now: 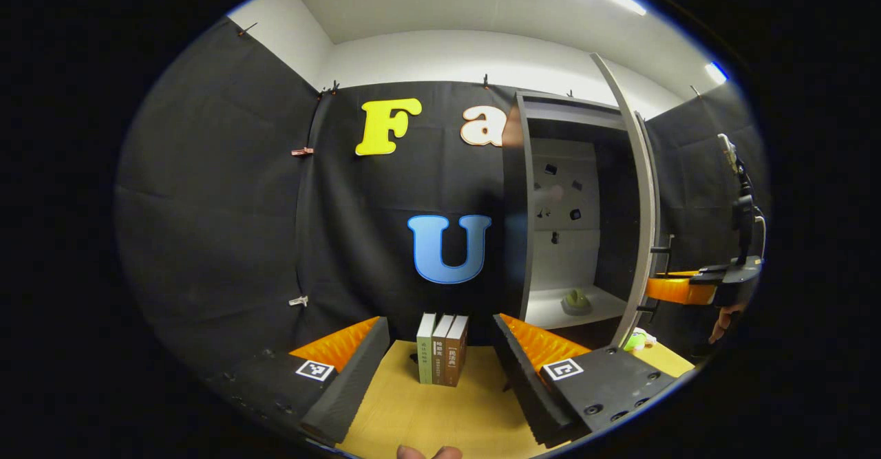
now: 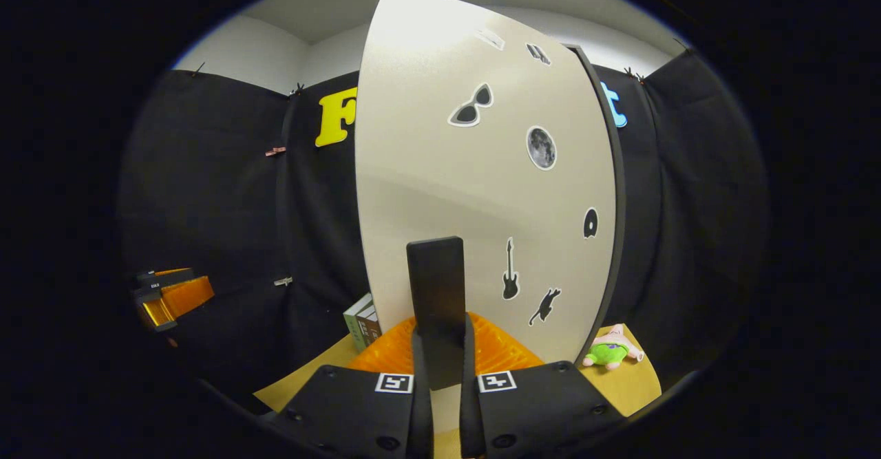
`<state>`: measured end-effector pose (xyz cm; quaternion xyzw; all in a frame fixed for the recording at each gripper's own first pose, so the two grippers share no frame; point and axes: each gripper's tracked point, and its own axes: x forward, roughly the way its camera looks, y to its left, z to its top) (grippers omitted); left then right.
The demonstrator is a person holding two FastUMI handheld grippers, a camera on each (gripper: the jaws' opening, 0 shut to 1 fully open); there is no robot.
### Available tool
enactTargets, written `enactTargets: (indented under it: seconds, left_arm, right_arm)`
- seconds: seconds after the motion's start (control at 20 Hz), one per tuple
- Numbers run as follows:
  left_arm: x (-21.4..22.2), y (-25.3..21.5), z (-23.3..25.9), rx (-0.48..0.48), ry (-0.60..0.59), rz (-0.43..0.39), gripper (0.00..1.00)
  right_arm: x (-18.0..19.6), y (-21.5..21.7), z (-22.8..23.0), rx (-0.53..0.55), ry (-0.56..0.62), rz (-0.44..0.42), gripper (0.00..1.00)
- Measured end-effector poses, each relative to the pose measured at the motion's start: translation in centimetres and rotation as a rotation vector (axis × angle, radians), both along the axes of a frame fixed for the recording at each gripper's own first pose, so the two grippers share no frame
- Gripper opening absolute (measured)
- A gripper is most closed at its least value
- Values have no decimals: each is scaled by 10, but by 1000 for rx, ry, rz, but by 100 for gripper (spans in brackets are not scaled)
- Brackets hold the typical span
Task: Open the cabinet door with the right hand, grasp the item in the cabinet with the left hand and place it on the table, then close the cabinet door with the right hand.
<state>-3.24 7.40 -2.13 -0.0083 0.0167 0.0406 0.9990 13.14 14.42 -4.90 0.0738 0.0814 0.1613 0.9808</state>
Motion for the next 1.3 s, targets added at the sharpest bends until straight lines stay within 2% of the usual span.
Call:
enactTargets:
  seconds: [0.3, 0.35, 0.4, 1.0, 1.05, 1.3]
  left_arm:
    - [0, -20, -3, 0, 6, -22, 94]
    - [0, -22, -2, 1, 4, -22, 94]
    - [0, -25, 0, 0, 2, -21, 94]
    - [-2, -78, 8, 9, 6, 3, 94]
    - [-1, -82, 8, 10, 7, 4, 92]
    - [4, -104, 10, 22, 12, 1, 94]
  right_arm:
    - [-8, -19, 1, 15, -3, -34, 19]
    - [-9, -23, 1, 13, -4, -44, 14]
    - [-10, -26, 1, 4, -5, -52, 19]
    - [-4, -98, 0, -196, -61, -221, 18]
    - [-4, -99, 0, -196, -63, -226, 18]
    - [-1, -128, -2, -155, -52, -245, 17]
